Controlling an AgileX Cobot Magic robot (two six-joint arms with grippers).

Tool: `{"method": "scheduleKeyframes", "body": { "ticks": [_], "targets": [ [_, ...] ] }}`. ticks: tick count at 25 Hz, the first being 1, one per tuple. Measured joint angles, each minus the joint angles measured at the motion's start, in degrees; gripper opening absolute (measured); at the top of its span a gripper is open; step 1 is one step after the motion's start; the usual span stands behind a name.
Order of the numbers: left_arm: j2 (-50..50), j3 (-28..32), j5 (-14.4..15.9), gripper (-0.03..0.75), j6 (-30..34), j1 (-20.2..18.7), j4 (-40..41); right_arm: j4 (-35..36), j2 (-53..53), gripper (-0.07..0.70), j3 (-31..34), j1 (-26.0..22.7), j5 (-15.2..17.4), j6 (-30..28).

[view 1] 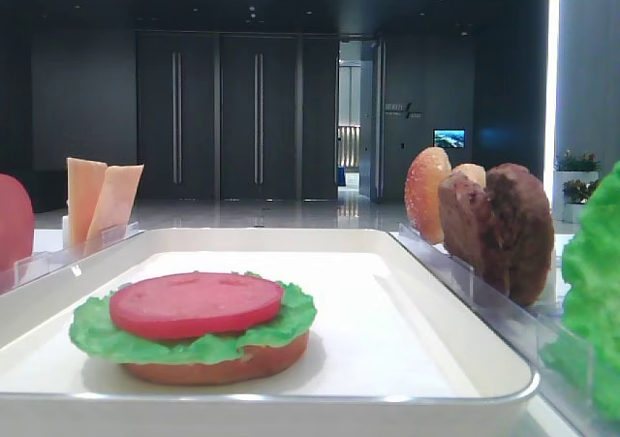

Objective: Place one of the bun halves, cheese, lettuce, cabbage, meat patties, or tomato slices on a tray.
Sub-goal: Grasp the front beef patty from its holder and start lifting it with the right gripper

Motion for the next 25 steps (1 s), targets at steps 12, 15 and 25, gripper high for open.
{"method": "scheduleKeyframes", "body": {
  "ticks": [12, 15, 25],
  "targets": [
    [0.0, 0.0, 0.0, 0.157, 0.0, 0.0, 0.0, 0.0, 33.8, 0.554, -13.2, 0.0, -2.8, -3.0],
    [0.0, 0.0, 0.0, 0.155, 0.0, 0.0, 0.0, 0.0, 42.1, 0.529, -18.3, 0.0, -3.4, -3.2],
    [0.0, 0.0, 0.0, 0.151, 0.0, 0.0, 0.0, -0.3, 60.0, 0.492, -31.6, 0.0, -3.5, -3.2]
  ]
}}
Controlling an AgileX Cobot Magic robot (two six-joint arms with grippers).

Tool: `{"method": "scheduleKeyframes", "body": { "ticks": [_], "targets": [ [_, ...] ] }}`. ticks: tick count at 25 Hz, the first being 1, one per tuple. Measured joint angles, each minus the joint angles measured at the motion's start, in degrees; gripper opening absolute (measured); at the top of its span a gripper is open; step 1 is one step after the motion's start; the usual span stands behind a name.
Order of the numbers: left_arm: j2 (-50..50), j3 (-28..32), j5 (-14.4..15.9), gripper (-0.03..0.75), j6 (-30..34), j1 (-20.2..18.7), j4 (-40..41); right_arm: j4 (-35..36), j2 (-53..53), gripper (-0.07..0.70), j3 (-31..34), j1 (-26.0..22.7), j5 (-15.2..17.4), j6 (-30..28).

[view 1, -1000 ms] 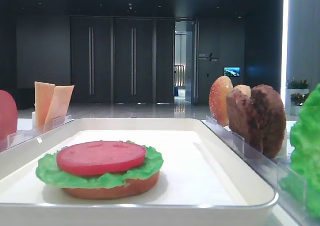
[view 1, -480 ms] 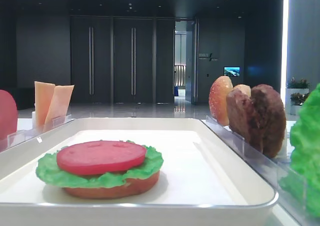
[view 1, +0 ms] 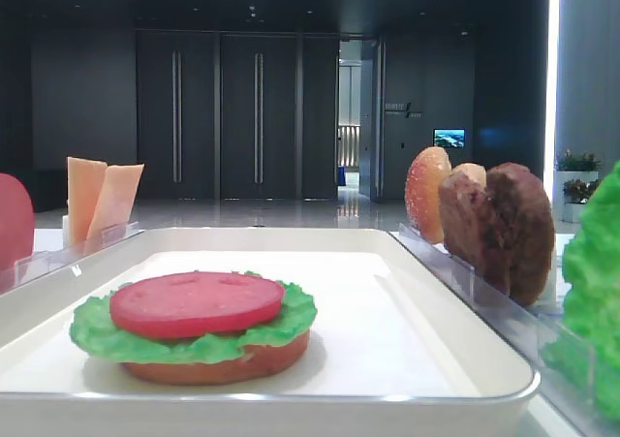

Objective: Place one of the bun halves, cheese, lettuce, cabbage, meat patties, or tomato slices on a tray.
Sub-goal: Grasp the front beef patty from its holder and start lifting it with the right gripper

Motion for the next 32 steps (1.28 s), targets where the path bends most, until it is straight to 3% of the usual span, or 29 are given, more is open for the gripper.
{"method": "scheduleKeyframes", "body": {
  "ticks": [8, 15, 21, 32],
  "targets": [
    [0.0, 0.0, 0.0, 0.150, 0.0, 0.0, 0.0, -0.8, 10.1, 0.489, -6.8, 0.0, 1.7, 0.0],
    [0.0, 0.0, 0.0, 0.150, 0.0, 0.0, 0.0, -0.9, 11.6, 0.489, -7.8, 0.0, 2.7, 0.1],
    [0.0, 0.0, 0.0, 0.150, 0.0, 0.0, 0.0, -1.1, 11.6, 0.489, -8.4, 0.9, 6.7, 5.7],
    [0.0, 0.0, -0.1, 0.150, 0.0, 0.0, 0.0, -2.8, 11.6, 0.489, -16.4, 16.9, 7.7, 20.4]
  ]
}}
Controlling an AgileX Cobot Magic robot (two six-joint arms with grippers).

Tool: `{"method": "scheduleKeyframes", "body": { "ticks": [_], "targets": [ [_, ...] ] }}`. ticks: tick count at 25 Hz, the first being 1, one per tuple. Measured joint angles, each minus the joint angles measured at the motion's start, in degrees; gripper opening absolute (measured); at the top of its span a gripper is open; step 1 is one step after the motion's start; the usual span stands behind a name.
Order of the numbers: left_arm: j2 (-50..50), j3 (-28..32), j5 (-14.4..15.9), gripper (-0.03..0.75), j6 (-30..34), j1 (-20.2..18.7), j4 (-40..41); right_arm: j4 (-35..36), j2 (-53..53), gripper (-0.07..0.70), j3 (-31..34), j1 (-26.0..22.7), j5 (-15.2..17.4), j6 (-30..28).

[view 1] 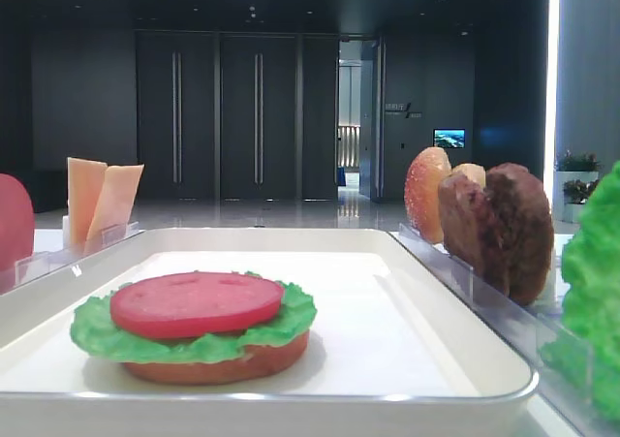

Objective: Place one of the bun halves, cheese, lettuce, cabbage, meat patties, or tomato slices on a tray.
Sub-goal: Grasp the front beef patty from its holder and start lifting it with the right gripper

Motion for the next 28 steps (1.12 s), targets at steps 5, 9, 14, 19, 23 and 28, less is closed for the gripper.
{"method": "scheduleKeyframes", "body": {
  "ticks": [5, 9, 14, 19, 23, 28],
  "targets": [
    [0.0, 0.1, 0.0, 0.150, 0.0, 0.0, 0.0, -4.5, 0.9, 0.489, -0.1, 8.3, 0.0, 6.4],
    [0.0, 0.1, 0.0, 0.150, 0.0, 0.0, 0.0, -6.1, 3.2, 0.489, -0.1, 12.8, 0.0, 11.1],
    [0.0, 0.1, 0.0, 0.149, 0.0, 0.0, 0.0, -7.2, 5.7, 0.489, -0.1, 16.0, 0.0, 17.2],
    [0.0, 0.1, 0.0, 0.149, 0.0, 0.0, 0.0, -6.8, 7.6, 0.489, -0.1, 18.6, 0.0, 19.7],
    [0.0, 0.1, 0.0, 0.149, 0.0, 0.0, 0.0, -3.9, 10.0, 0.489, -0.1, 19.5, 0.0, 19.4],
    [0.0, 0.1, 0.0, 0.149, 0.0, 0.0, 0.0, -2.2, 13.6, 0.489, -0.1, 20.9, 0.0, 19.2]
  ]
}}
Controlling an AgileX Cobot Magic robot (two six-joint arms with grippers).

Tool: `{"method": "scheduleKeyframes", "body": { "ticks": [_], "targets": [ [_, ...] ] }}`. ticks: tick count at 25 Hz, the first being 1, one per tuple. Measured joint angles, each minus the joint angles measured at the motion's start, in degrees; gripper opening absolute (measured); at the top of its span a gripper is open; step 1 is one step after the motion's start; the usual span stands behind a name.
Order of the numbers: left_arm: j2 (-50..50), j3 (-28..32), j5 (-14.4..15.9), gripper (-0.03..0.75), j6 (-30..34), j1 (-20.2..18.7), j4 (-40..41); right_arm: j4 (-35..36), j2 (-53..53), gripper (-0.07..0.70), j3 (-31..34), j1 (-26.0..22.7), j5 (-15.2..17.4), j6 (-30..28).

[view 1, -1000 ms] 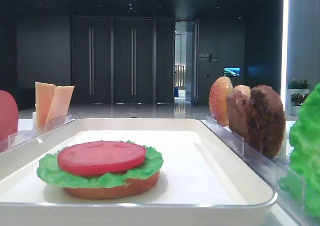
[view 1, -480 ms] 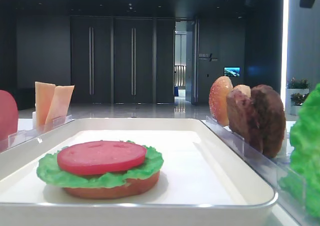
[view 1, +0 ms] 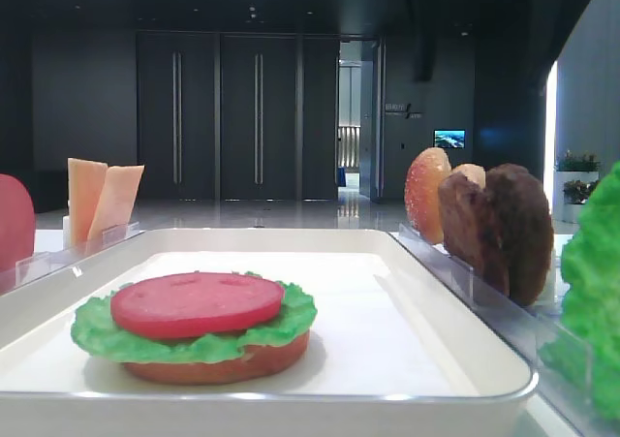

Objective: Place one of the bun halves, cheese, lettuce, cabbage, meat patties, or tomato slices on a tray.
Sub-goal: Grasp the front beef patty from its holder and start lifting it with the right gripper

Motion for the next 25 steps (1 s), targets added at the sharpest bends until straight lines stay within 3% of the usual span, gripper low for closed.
{"method": "scheduleKeyframes", "body": {
  "ticks": [7, 17, 25],
  "targets": [
    [0.0, 0.0, 0.0, 0.149, 0.0, 0.0, 0.0, 0.0, 2.5, 0.489, 0.0, 0.2, -0.2, -0.4],
    [0.0, 0.0, 0.0, 0.148, 0.0, 0.0, 0.0, 0.7, 2.5, 0.489, 0.0, 0.4, -5.6, -0.4],
    [0.0, 0.0, 0.0, 0.148, 0.0, 0.0, 0.0, 0.7, 5.8, 0.489, 0.0, 1.1, -6.2, -0.5]
  ]
}}
